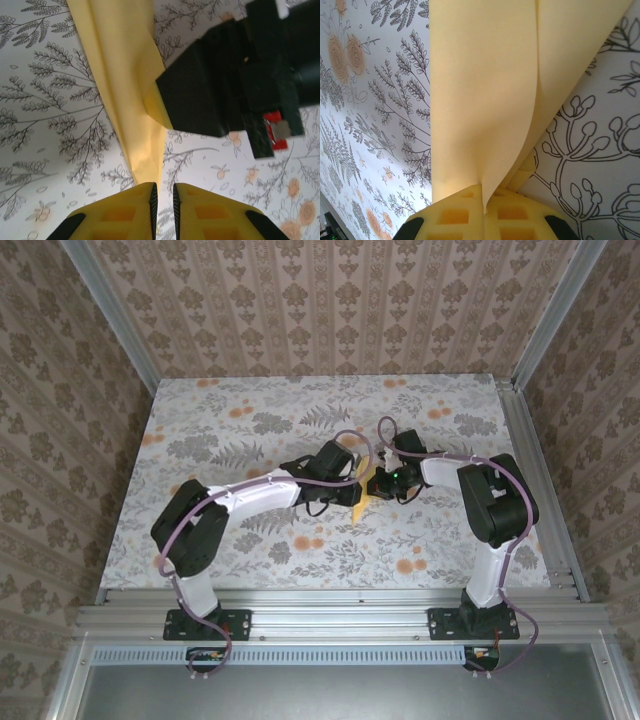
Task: Fold a paper plane with a square sheet of paper (pick it up from the middle)
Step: Fold the wing for the fifth time at the center of the table.
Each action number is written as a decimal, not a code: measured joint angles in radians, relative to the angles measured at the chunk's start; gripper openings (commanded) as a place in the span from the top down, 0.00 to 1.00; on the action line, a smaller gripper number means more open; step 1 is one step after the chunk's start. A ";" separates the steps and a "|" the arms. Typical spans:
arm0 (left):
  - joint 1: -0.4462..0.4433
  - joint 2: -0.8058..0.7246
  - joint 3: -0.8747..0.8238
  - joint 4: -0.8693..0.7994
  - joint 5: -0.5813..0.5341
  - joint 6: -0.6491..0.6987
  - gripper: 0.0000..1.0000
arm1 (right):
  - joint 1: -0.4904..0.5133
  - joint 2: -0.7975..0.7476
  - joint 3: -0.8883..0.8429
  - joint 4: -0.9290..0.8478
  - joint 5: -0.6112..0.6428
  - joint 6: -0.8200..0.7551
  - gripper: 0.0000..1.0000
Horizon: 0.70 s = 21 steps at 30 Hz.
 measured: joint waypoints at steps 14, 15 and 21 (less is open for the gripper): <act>0.000 0.085 -0.082 0.129 0.056 -0.067 0.86 | 0.000 0.005 0.000 0.010 -0.005 0.012 1.00; 0.000 0.085 -0.090 0.133 0.056 -0.069 0.86 | 0.000 0.006 0.000 0.011 -0.006 0.013 1.00; 0.000 0.085 -0.116 0.156 0.066 -0.082 0.86 | 0.000 0.009 0.000 0.018 -0.009 0.013 1.00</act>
